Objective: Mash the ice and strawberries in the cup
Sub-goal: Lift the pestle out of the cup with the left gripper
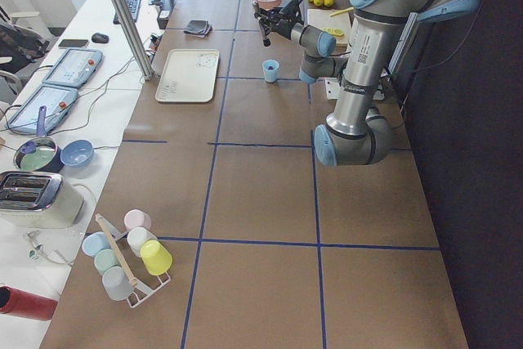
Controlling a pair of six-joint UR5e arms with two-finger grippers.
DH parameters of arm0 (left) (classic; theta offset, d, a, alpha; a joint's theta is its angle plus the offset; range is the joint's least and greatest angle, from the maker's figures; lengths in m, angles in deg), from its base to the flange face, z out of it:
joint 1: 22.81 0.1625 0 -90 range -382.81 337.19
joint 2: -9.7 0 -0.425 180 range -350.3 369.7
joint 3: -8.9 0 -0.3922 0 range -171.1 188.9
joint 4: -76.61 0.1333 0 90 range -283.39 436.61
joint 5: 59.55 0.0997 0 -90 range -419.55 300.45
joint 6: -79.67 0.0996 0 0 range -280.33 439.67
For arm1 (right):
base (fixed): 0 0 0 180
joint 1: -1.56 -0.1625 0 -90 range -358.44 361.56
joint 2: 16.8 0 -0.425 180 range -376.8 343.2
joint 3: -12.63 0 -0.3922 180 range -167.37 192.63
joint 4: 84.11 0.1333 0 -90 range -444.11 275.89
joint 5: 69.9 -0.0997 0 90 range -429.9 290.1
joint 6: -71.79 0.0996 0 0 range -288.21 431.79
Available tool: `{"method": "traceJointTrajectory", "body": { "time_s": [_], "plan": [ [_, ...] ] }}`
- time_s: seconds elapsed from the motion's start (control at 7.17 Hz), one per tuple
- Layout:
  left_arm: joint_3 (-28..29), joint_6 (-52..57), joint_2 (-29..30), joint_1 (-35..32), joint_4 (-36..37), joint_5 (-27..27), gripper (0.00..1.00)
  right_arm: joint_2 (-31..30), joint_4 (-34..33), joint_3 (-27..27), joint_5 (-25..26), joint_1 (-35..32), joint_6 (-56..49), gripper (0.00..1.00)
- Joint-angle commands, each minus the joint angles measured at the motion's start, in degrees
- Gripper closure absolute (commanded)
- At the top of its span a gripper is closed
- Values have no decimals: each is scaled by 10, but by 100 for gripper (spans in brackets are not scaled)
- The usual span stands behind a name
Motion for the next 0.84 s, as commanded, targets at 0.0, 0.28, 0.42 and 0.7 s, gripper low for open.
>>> {"method": "traceJointTrajectory", "body": {
  "time_s": [0.0,0.28,0.42,0.7],
  "plan": [
    [-11,-110,-97,-88,-4,-114,100,5,2,-1,0,0,0,0],
    [-9,-219,-163,-209,39,-259,100,0,1,1,-17,0,2,0],
    [1,-276,-198,-285,52,-359,100,-1,3,2,-19,0,1,0],
    [6,-339,-219,-381,165,-532,100,-1,0,2,-19,0,1,0]
  ]
}}
